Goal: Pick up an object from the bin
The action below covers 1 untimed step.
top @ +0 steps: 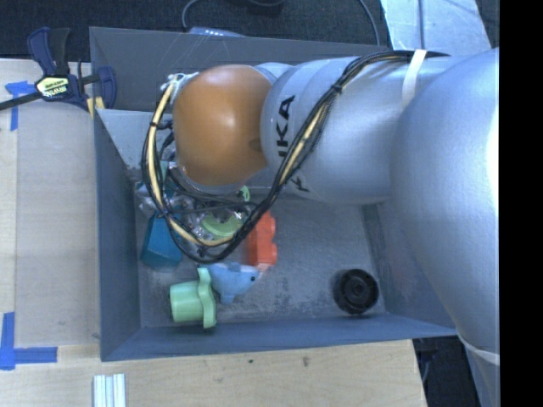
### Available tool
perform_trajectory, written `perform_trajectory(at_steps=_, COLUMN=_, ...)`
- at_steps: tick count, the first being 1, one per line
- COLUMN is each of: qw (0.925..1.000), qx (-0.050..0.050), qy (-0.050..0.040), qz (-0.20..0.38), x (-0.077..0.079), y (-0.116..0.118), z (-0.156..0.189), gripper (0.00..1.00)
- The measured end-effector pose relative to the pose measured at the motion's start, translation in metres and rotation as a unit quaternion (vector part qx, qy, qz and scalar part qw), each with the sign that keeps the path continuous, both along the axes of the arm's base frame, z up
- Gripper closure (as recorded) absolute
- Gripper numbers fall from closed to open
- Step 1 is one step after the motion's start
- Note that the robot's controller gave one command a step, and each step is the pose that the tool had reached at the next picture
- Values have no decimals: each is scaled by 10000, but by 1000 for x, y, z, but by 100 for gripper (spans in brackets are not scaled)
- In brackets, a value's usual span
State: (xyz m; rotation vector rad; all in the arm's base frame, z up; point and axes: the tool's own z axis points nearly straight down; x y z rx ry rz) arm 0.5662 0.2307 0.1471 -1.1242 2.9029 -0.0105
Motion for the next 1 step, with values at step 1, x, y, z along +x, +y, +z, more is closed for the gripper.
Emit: perform_trajectory(at_steps=1, qw=9947, qx=-31, qy=34, qz=1023, x=26, y=-8, z=-66, gripper=100)
